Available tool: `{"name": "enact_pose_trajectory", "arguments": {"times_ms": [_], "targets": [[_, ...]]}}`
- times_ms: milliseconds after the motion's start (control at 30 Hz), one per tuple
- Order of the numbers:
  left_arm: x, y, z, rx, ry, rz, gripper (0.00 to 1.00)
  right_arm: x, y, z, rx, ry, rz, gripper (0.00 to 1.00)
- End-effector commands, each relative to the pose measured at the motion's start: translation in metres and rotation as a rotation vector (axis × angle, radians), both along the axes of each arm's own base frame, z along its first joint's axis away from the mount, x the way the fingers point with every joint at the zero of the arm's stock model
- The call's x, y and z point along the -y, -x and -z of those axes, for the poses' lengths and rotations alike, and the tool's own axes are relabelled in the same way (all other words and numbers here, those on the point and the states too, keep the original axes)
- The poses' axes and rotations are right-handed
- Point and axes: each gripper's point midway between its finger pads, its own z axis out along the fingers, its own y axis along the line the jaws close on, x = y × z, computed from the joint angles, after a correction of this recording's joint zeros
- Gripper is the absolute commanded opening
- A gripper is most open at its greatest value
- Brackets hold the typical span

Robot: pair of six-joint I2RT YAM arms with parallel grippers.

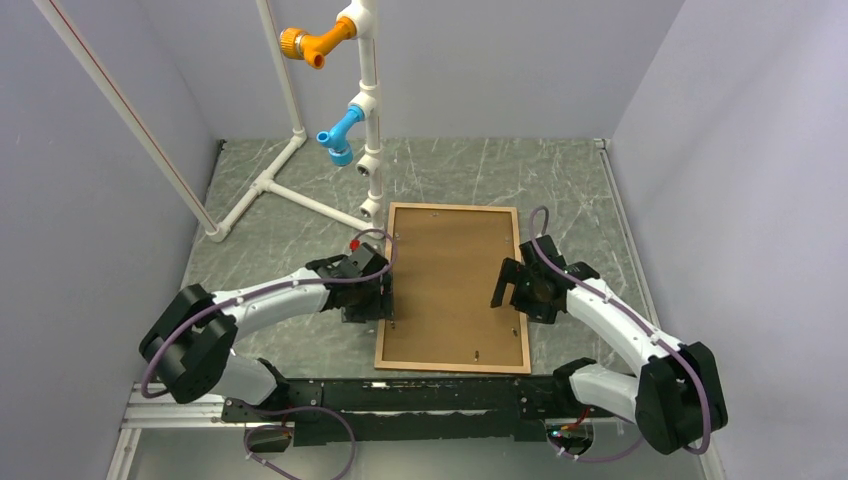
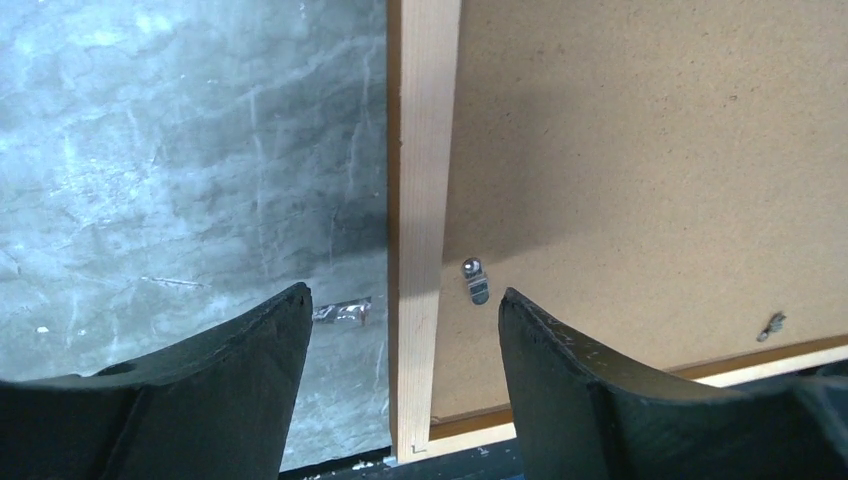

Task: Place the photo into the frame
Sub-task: Install the photo frame at the center of the board.

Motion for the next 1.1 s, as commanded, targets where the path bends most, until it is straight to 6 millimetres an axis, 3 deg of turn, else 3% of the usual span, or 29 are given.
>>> {"name": "enact_pose_trajectory", "arguments": {"times_ms": [0, 267, 500, 1067], "targets": [[0.006, -0.009, -0.003, 0.037, -0.071, -0.003, 0.72, -0.006, 0.001, 0.009, -0.014, -0.032, -0.031, 0.97], [0.017, -0.006, 0.009, 0.022, -0.13, 0.028, 0.69, -0.004, 0.005, 0.018, -0.03, -0.026, -0.031, 0.96], [0.01, -0.005, 0.016, 0.013, -0.229, 0.02, 0.63, -0.005, 0.005, 0.018, -0.028, -0.032, -0.038, 0.95], [0.008, -0.001, 0.018, 0.01, -0.228, 0.037, 0.16, -0.006, 0.005, 0.017, -0.026, -0.037, -0.039, 0.95]]}}
